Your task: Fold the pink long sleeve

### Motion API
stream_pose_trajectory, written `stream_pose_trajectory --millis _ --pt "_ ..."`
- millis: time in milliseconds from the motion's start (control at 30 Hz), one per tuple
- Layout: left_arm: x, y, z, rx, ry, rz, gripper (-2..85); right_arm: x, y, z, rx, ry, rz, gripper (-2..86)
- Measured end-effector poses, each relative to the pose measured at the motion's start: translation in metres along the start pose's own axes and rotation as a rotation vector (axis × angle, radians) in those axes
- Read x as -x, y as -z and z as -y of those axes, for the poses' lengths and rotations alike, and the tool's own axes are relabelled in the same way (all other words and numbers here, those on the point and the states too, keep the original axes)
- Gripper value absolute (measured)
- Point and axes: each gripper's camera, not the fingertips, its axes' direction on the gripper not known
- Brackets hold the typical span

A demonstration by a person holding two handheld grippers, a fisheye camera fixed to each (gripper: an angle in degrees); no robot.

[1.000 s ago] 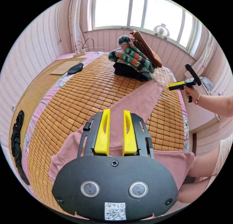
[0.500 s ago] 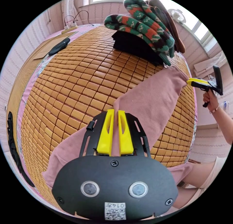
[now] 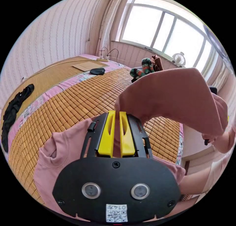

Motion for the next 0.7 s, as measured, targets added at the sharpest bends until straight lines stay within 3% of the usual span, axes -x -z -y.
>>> stream_pose_trajectory --millis 67,133,200,300,433,600,700 --pt "0.025 0.031 -0.038 0.012 0.105 0.055 3.1 0.004 -0.061 -0.003 0.165 -0.010 0.089 2.7" --pt "0.050 0.057 -0.081 0.068 0.234 0.132 2.6 0.015 -0.122 -0.019 0.355 0.023 0.049 3.1" --pt "0.077 0.087 -0.135 0.171 0.382 0.181 0.1 0.021 -0.196 -0.054 0.660 0.016 0.007 3.7" --pt "0.102 0.128 -0.196 0.196 0.596 0.156 -0.7 0.027 -0.244 -0.088 0.881 -0.047 0.048 5.5" --pt "0.100 0.165 -0.236 0.233 0.659 0.194 -0.5 0.032 -0.249 -0.084 0.918 -0.090 -0.074 5.8" --pt "0.072 0.213 -0.274 0.190 0.779 0.058 4.6 0.007 -0.221 -0.030 0.779 -0.151 -0.552 6.0" --pt "0.037 0.228 -0.277 0.214 0.720 0.108 5.1 -0.006 -0.223 0.003 0.746 -0.122 -0.781 6.3"
